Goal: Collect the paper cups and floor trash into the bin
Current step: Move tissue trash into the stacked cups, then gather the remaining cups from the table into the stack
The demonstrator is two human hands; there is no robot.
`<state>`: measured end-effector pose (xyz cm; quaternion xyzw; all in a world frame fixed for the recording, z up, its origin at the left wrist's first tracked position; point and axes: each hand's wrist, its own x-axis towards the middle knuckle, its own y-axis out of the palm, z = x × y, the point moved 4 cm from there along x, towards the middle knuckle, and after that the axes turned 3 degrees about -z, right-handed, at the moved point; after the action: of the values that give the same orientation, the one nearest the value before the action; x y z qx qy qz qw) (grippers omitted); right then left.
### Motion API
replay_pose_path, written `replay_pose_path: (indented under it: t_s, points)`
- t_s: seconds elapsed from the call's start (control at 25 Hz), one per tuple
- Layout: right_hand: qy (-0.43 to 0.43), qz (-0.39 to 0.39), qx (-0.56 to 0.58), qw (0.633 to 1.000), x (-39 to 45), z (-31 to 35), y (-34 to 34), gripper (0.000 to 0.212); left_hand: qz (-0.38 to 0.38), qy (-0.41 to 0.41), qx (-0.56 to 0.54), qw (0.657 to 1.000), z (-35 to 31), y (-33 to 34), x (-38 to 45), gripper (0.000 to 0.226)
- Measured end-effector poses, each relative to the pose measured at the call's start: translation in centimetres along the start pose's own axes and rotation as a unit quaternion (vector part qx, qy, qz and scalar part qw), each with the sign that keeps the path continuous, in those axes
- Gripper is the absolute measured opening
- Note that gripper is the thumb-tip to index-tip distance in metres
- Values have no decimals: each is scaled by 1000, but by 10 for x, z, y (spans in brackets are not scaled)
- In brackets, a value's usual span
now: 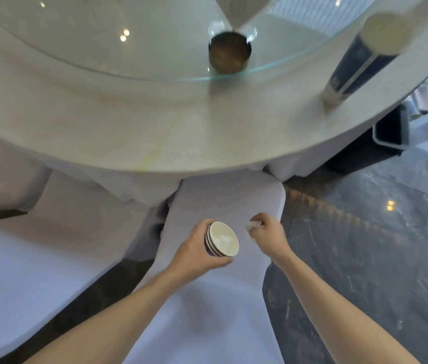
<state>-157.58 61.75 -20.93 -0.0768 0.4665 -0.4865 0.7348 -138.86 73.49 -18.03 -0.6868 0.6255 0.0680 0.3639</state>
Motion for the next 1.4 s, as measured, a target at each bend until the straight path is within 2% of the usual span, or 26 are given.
replay_pose_path:
  t_s: [0.08,0.2,0.4,0.48,0.6,0.72,0.84,0.88,1.08,1.16,1.28,1.4]
  points:
    - [-36,-46,84,995,-29,41,-41,18,-9,27,8,1000,-35,-12,-19,81]
    - [-100,-69,159,980,-76,92,-82,20,-35,58,1,998,-84,-23,-48,80]
    - [-189,-110,152,964,-141,127,-111,14,-54,93,-10,994,-144,-21,-90,76]
    - [-223,-117,112,961,-160,127,-125,10,-72,103,-20,992,-165,-15,-105,79]
    - [-290,-51,1,956,-178,115,-142,22,-100,112,-12,989,-193,-1,-121,78]
    - [-388,-53,-186,901,-201,92,-176,38,-136,113,-27,984,-216,27,-146,74]
    - [-448,-32,-195,872,-232,69,-220,32,-175,114,-37,977,-236,63,-170,75]
    - [-456,-14,-193,869,-238,60,-232,30,-189,119,-41,974,-243,74,-176,76]
    - [-424,94,-237,869,-245,16,-271,60,-220,119,-30,968,-274,126,-198,84]
    - [-413,119,-236,871,-247,16,-282,62,-226,115,-27,967,-280,133,-200,83]
    - [-425,116,-224,869,-237,26,-291,57,-239,110,-26,964,-288,130,-193,82]
    - [-458,74,-187,866,-216,41,-300,66,-265,105,-54,957,-292,117,-177,85]
